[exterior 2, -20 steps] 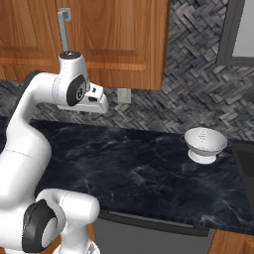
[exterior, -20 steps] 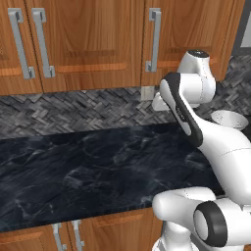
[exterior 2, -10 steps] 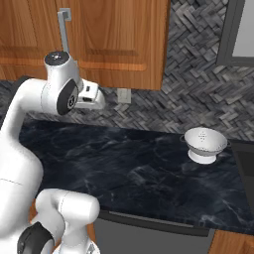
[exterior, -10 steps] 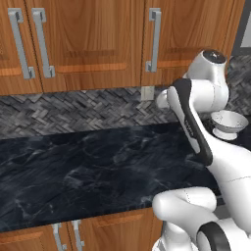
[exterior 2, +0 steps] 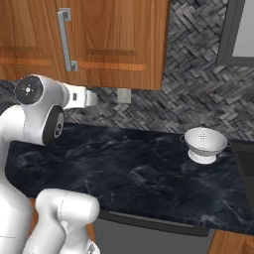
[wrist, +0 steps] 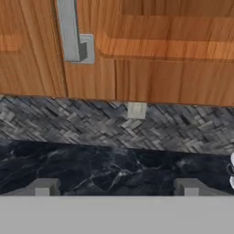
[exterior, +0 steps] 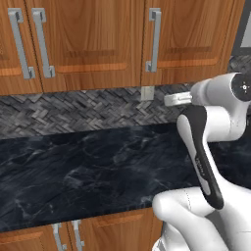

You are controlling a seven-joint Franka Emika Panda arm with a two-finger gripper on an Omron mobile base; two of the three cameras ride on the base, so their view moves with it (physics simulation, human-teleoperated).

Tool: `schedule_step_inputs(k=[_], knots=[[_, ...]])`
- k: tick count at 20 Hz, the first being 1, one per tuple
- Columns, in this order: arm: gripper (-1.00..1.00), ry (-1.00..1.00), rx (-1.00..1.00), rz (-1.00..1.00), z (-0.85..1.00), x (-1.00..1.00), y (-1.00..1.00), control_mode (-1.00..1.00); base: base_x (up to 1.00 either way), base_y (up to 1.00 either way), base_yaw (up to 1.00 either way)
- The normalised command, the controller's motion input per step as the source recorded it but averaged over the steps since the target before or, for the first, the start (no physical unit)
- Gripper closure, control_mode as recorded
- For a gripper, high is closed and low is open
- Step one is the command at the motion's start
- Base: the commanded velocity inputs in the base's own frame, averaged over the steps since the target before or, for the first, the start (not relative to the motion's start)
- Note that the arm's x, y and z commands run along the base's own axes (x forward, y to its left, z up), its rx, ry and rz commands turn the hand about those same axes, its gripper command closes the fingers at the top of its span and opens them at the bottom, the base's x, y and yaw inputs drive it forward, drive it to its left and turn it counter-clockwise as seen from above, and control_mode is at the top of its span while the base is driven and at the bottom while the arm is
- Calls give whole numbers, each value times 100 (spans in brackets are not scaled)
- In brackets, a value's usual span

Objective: Open the cabinet. Pick the dish brush and place it next to the sink. Then close the cabinet.

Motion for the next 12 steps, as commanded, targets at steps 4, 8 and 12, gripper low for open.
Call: schedule_step_inputs(k=[4, 8, 12], knots=[[-100, -48, 0, 0, 43, -47, 0, -100, 0, 0, 0], [-100, -45, 0, 0, 46, -38, 0, -100, 0, 0, 0], [-100, -40, 0, 0, 48, -24, 3, -100, 0, 0, 0]])
